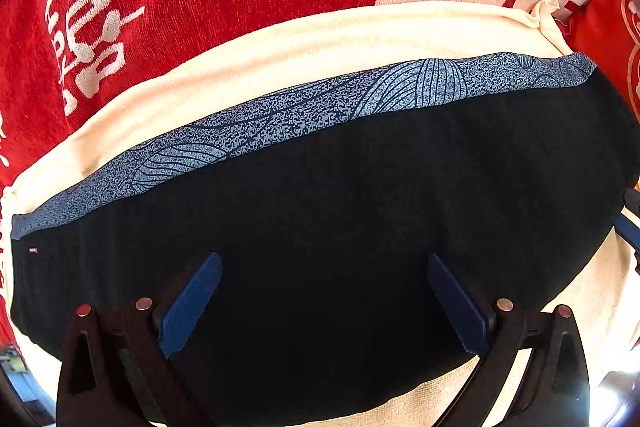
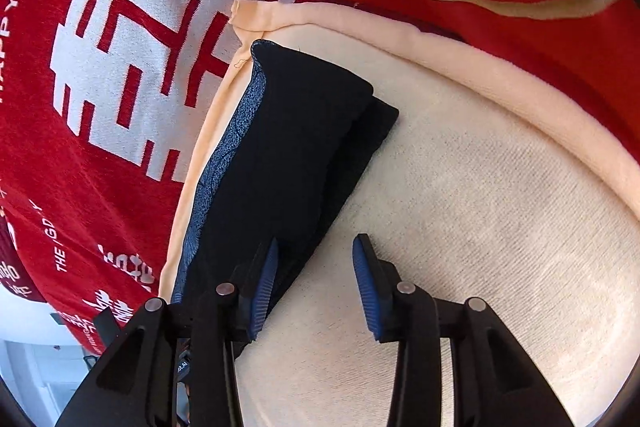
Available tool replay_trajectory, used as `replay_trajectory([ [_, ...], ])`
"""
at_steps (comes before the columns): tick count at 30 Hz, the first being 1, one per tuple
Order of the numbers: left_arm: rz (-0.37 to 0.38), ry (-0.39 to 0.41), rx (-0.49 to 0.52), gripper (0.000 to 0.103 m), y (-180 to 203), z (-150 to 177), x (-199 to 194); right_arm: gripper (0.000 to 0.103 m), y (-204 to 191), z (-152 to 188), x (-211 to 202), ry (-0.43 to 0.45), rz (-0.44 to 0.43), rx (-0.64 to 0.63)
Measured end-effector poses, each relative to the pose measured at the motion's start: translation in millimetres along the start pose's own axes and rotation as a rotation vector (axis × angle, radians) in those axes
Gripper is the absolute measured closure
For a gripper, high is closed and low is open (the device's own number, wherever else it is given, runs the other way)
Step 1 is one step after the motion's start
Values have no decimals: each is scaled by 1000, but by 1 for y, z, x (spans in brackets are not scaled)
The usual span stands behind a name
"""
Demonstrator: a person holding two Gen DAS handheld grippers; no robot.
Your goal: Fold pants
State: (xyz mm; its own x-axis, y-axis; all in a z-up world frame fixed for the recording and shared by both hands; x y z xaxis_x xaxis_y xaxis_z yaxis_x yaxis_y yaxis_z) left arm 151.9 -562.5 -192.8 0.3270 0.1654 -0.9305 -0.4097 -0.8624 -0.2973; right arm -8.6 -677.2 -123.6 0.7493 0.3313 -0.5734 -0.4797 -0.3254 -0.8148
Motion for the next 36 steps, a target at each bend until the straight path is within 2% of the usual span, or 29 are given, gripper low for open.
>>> replay_trajectory([
  [10,-2,-18,-5,0,-5,-10,7,54,7,-15,7,59,-101,73],
  [18,10,-19,-4,0,-13,-12,15,52,8,-18,10,68,-163,21],
  [21,13,-18,-2,0,-15,-12,17,47,0,-27,17,70,-193,-6],
  [25,12,-17,-2,0,-15,-12,17,45,-10,-41,38,61,-202,-35],
  [28,15,-23,-3,0,-17,-13,19,45,-14,-46,47,44,-184,-12],
  [29,19,-28,-6,0,-18,-13,19,46,-15,-47,48,33,-172,4],
  [30,22,-32,-8,0,-18,-14,20,52,-15,-48,48,23,-161,16],
  [31,25,-35,-10,0,-19,-14,21,67,-13,-48,47,15,-146,24],
  [33,28,-38,-7,0,-21,-15,22,83,-9,-47,45,3,-122,33],
  [36,34,-35,1,0,-23,-17,23,86,-9,-45,39,7,-144,39],
])
Point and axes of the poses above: each gripper's, at about its wrist camera, not at the fingertips, and x roughly the way its jaws point, y to its right, z to its underside, the point moved 2 cm from there along x, roughly the way its jaws point, and after that the axes turned 14 degrees about -z, right-handed, at the moved point
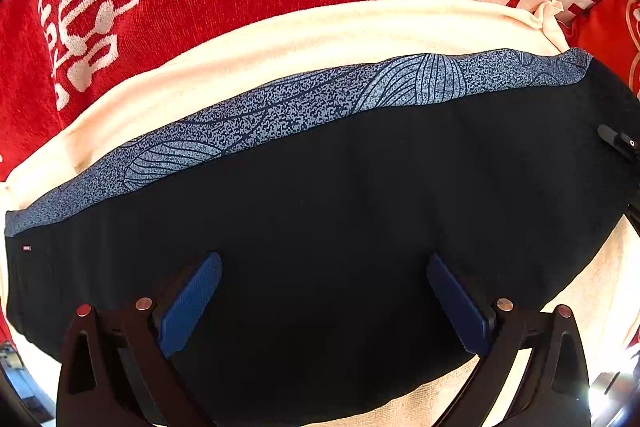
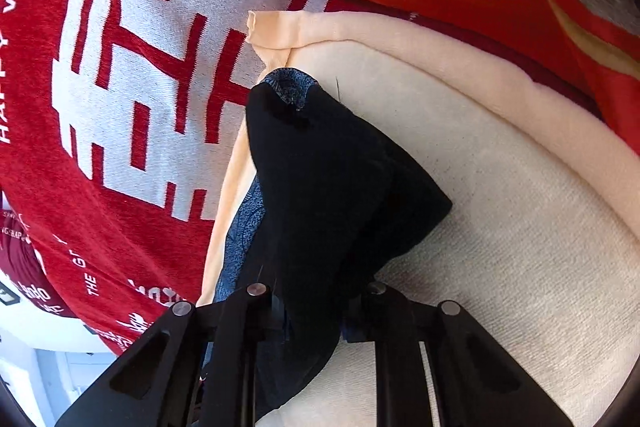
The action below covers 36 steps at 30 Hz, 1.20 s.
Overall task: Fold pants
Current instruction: 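Grasp the folded trouser end with the right gripper and lift it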
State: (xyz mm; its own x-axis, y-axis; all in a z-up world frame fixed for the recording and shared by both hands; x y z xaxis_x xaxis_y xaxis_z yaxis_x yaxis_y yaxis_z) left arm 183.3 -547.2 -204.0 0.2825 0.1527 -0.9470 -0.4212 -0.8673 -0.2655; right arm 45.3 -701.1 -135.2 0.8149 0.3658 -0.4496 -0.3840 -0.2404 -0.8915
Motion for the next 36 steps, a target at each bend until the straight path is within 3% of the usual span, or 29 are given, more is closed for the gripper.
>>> replay_trajectory([
  [2,14,12,4,8,-1,-2,-3,87,-5,1,-2,3,-15,-8],
  [4,28,28,16,28,0,-6,-11,87,-13,3,-5,3,-36,-23],
  [6,55,44,32,38,3,-12,-19,87,-21,4,-7,0,-47,-44],
  [9,116,86,29,38,16,-23,-31,87,-34,7,-11,-5,-63,-77],
  [14,120,97,77,37,47,-28,-10,87,-66,19,-12,-37,-44,-187],
  [16,122,156,68,37,45,-25,-10,87,-80,23,-10,-45,-34,-235],
  [22,185,168,45,37,34,-23,-5,87,-125,49,1,-76,26,-401],
  [29,278,192,39,33,11,-22,2,87,-169,89,23,-114,132,-569],
  [32,330,154,35,33,-7,-26,4,87,-188,110,33,-132,188,-654],
  [36,330,108,-62,32,-64,-17,8,83,-208,148,61,-174,249,-755],
])
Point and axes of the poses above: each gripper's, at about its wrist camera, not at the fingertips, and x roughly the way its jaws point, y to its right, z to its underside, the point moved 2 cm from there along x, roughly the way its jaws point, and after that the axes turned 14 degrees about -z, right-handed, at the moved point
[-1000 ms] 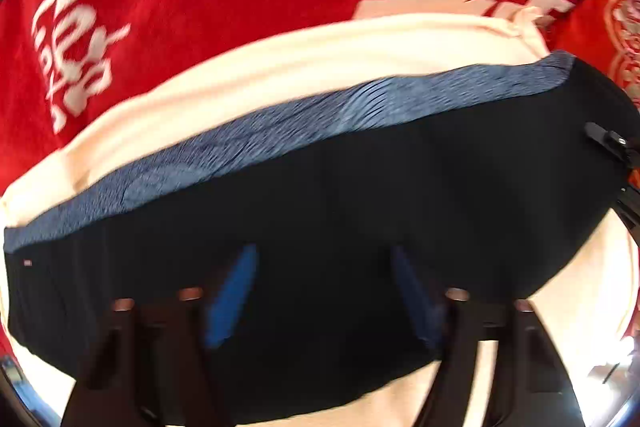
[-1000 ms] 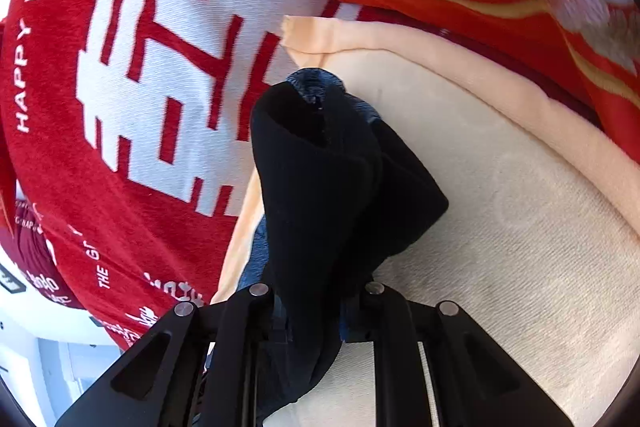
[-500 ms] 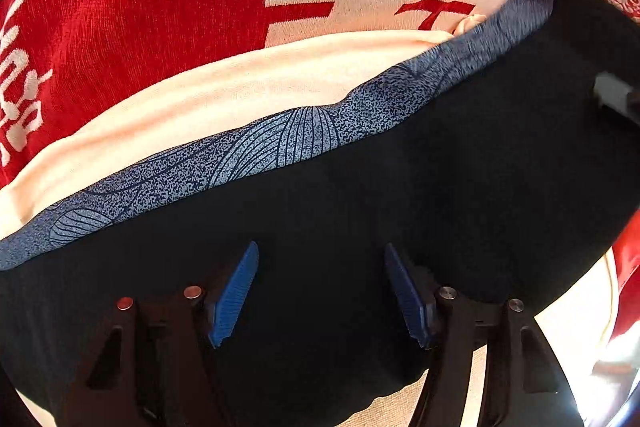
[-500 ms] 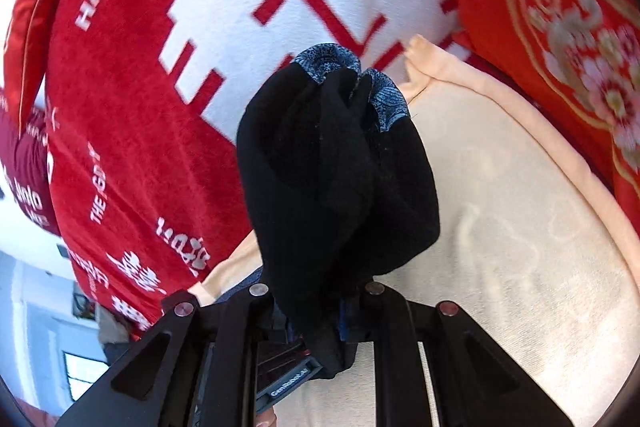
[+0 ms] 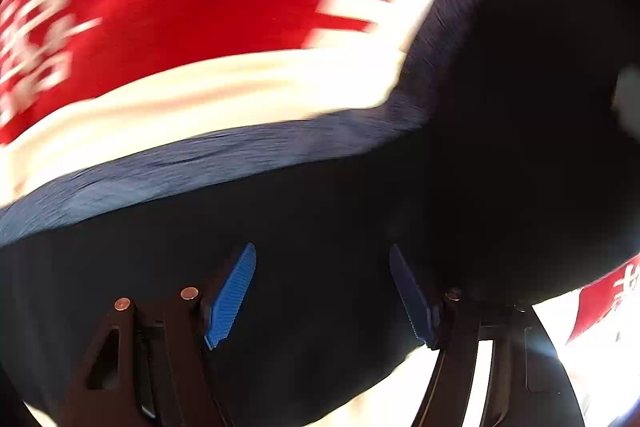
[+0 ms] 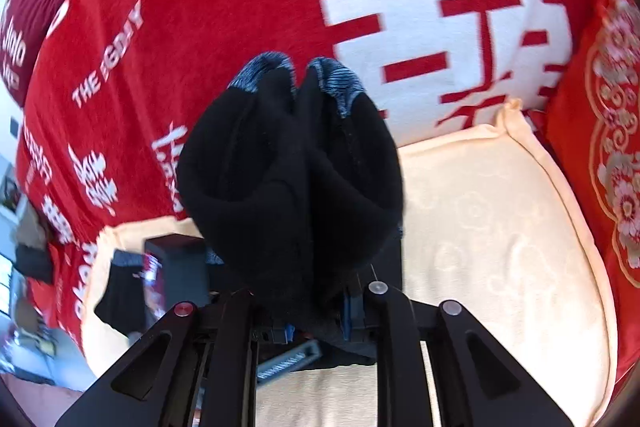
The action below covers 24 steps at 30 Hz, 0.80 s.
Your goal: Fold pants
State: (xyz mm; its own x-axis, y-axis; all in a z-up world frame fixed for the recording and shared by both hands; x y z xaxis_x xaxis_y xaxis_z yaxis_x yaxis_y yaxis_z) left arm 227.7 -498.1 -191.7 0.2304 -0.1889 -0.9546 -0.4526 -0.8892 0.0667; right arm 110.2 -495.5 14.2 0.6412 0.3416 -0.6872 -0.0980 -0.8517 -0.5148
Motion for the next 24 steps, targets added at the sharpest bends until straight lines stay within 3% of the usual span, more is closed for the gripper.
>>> replay_trajectory([
  [3,-50,-2,-56,32,-59,9,-14,80,-39,16,32,-56,53,-87],
  [6,-143,0,-99,16,-124,21,-26,74,-79,47,80,-136,136,-200],
  [10,-253,-41,-156,16,-206,40,-31,62,-118,106,151,-338,297,-403],
  [12,-295,-69,-183,16,-236,49,-30,58,-135,125,154,-357,315,-491],
  [13,-306,-76,-193,15,-246,54,-31,49,-142,131,147,-357,275,-499],
  [15,-313,-85,-205,16,-263,61,-33,42,-143,135,131,-365,195,-454],
  [17,-303,-99,-208,16,-270,63,-35,42,-133,134,114,-374,122,-376],
  [24,-129,-77,-154,16,-251,68,-55,42,-33,109,79,-271,-213,317],
])
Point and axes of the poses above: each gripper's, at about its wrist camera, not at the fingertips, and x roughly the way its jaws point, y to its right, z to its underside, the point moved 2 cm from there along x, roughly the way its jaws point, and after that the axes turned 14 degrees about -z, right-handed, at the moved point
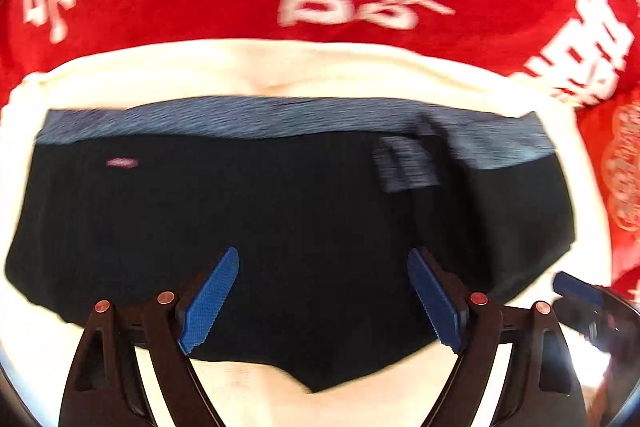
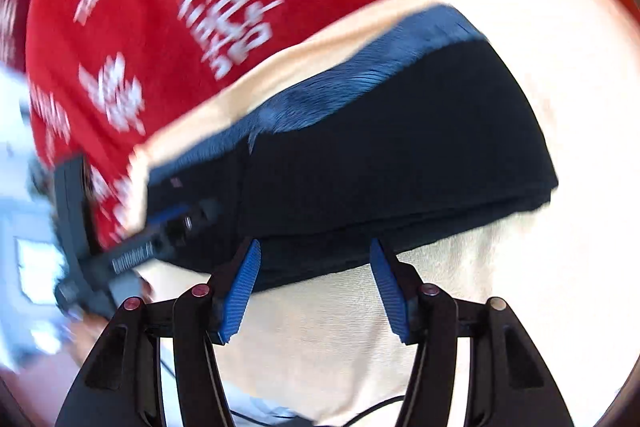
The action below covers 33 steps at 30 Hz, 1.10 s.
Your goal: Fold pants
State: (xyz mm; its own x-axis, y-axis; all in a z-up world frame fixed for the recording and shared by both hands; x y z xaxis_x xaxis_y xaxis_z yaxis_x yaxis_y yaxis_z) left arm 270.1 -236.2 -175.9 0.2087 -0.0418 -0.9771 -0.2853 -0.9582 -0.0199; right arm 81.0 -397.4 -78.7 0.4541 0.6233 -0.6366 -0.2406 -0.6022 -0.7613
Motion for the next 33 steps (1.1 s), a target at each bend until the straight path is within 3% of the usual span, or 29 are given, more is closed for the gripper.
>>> replay_trajectory([
  [2,57,-14,18,16,11,-5,0,42,19,-5,-1,26,-121,143],
  [5,56,-32,27,16,47,4,-8,42,35,-2,10,14,-289,309],
  [8,36,-66,1,16,56,15,2,42,43,4,24,15,-359,398],
  [14,-21,-70,48,15,51,43,-1,43,56,3,44,49,-368,462],
  [15,-20,-65,44,15,50,44,0,57,57,1,44,54,-368,461],
  [16,-18,-58,32,15,48,45,-1,88,56,-2,40,56,-369,451],
  [17,-17,-58,26,15,51,43,1,97,56,-4,37,55,-359,435],
  [21,-35,-56,27,11,51,45,0,97,31,-17,17,72,-395,323],
  [24,-47,-52,29,11,48,44,-3,97,21,-6,12,23,-373,264],
  [29,-112,-35,-6,11,19,48,-13,98,43,26,58,-106,-278,330],
  [31,-120,-48,-33,11,7,49,-16,95,43,35,76,-177,-209,302],
  [33,-133,-47,-50,11,-4,49,-21,93,33,44,82,-195,-237,284],
])
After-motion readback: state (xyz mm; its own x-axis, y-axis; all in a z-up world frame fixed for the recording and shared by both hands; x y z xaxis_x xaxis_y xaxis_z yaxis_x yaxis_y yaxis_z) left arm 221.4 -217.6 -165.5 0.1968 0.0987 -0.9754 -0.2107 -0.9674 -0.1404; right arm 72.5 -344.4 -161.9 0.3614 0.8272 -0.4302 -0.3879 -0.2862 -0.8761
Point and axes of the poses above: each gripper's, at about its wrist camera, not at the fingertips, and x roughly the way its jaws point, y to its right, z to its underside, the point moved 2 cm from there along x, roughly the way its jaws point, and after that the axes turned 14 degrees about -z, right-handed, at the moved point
